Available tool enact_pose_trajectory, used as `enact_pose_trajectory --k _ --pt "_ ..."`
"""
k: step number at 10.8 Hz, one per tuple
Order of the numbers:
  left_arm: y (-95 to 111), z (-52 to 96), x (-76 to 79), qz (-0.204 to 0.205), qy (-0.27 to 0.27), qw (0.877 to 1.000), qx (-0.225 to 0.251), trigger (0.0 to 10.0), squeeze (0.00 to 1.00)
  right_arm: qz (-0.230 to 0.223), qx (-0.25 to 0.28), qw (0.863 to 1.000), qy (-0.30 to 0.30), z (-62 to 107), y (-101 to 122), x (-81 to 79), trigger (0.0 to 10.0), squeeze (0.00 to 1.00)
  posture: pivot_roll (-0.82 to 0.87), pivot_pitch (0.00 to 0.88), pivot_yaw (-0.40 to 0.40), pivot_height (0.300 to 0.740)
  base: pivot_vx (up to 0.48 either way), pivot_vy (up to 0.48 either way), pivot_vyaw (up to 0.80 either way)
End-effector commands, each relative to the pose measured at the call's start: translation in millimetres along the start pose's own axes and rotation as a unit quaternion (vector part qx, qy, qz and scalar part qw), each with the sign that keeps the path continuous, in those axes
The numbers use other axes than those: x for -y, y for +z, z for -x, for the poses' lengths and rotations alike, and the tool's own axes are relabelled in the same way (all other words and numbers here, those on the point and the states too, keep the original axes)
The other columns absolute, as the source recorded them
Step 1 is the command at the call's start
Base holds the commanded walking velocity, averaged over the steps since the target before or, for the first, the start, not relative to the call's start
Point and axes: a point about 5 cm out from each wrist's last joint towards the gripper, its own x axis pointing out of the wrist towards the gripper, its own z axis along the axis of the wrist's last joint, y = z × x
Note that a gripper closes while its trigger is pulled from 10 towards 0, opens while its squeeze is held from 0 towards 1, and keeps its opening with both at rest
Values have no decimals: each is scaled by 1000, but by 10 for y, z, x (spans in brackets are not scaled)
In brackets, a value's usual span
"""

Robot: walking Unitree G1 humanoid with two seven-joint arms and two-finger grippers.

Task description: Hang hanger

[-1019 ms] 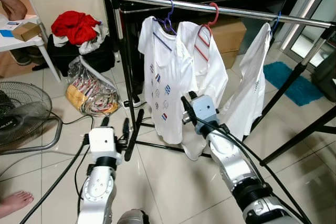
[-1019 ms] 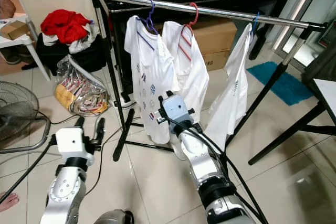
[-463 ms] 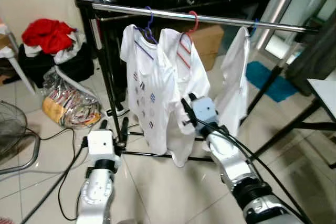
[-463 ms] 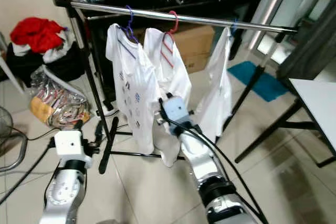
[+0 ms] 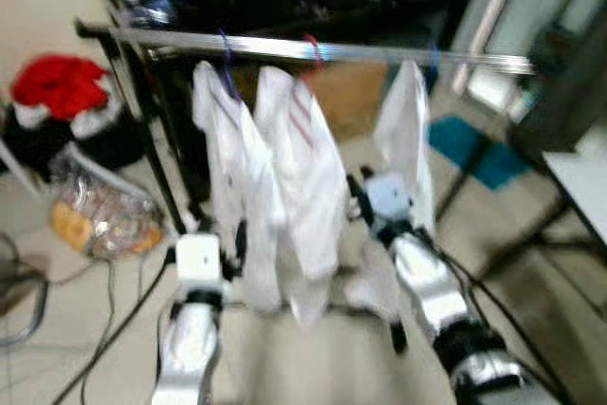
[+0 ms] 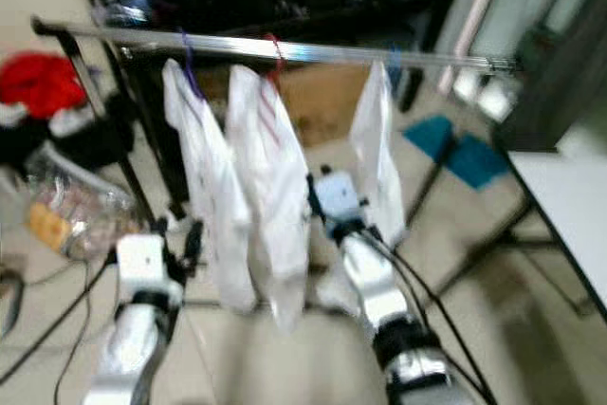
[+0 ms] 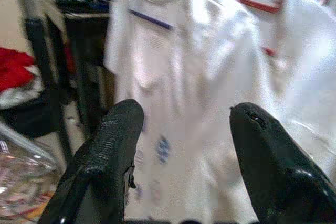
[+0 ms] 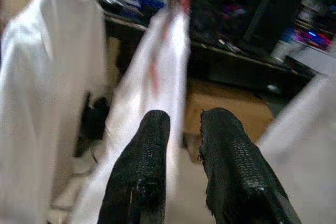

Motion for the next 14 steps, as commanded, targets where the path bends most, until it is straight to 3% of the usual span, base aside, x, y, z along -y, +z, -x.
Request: enact_pose_trajectory --k 1,5,7,9,10,11,13,14 --pt "11 -3 -56 -9 6 1000 1 10000 0 -7 17 1000 9 -47 80 -57 10000 0 141 0 -35 740 262 0 0" --pt "42 12 10 -15 -14 1000 16 10000 0 -6 38 999 6 -73 164 -50 10000 0 139 0 -37 740 0 0 0" --pt "85 10 81 -49 -50 997 31 10000 0 -9 68 998 -13 -124 311 -5 10000 0 139 0 -34 740 0 0 0" --pt "161 4 160 -99 -119 987 50 10000 0 -32 76 997 -4 -171 386 -29 10000 0 140 0 -32 740 0 0 0" --pt "182 -1 164 -113 -133 983 54 10000 0 -35 79 996 3 -178 401 -55 10000 357 146 0 -32 740 0 0 0" --pt "227 -19 162 -140 -160 975 63 10000 0 -35 75 996 22 -233 430 -156 10000 1000 149 0 -30 740 0 0 0" --pt "243 -30 165 -143 -168 973 62 10000 0 -20 57 998 16 -340 467 -199 10000 984 149 0 -28 740 0 0 0" --pt "252 -31 183 -151 -183 969 62 10000 0 -27 51 998 19 -403 508 -257 10000 365 150 0 -25 740 0 0 0"
